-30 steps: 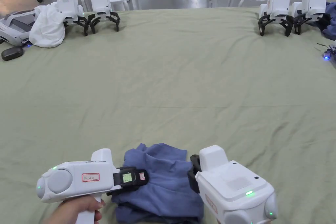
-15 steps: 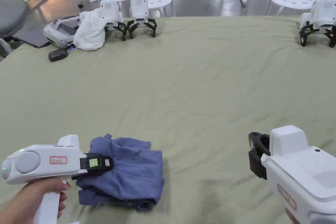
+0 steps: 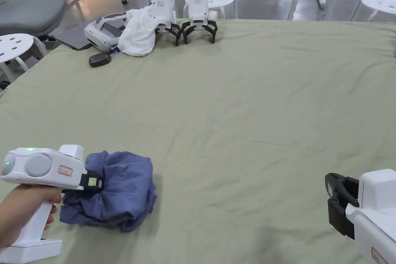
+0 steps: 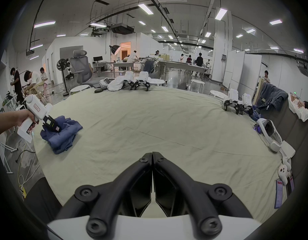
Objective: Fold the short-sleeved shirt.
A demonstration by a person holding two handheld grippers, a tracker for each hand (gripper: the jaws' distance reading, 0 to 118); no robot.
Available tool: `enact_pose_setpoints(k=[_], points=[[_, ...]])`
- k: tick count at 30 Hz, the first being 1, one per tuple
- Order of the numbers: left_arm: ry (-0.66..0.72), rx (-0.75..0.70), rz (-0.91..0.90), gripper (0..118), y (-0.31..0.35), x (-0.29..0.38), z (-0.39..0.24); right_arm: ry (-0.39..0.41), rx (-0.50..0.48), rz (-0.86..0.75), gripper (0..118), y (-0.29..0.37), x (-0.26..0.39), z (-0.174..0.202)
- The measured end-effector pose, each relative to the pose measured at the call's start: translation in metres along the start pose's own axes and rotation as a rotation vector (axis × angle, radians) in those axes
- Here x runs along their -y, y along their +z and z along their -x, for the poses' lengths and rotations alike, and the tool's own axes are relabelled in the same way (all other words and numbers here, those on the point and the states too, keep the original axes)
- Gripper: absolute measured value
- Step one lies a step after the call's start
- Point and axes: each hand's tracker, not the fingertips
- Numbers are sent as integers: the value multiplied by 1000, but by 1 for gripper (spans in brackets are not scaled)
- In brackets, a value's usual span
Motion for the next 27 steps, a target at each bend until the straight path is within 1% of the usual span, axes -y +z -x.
enact_pose_setpoints(k=[1,5,7,8,11,12,13,14,16,19,21,23,27], points=[[20,4,-10,22,-1,-1,-3,0,-3,6,3,-2,0,1],[29,-14,4,22,-2,-4,-7,2,-6,16,3,-4,1,2],[16,-45,-5,27,3,-4,-11,2,-2,15,3,-4,1,1],[-7,-82,-15,34,7,-3,-17,2,-1,14,3,-4,0,-1],[-153,-280,-126,84,25,-2,-40,5,10,2,3,0,-6,-7],[-191,-310,-189,104,36,-3,-47,3,13,-6,3,3,-9,-10],[-197,-329,-281,111,51,-5,-55,3,16,-18,3,7,-12,-13],[-178,-368,-399,112,68,-6,-62,7,23,-33,3,11,-16,-16],[-152,-372,-545,112,102,-10,-81,13,43,-64,3,20,-24,-22],[-99,-304,-730,112,152,-10,-113,11,70,-109,3,35,-37,-34],[-90,-251,-829,113,181,-5,-138,5,89,-141,3,47,-46,-42],[-91,-228,-925,114,205,1,-165,4,109,-175,3,61,-56,-48],[-87,-186,-1060,117,235,15,-212,32,148,-240,3,88,-70,-55]])
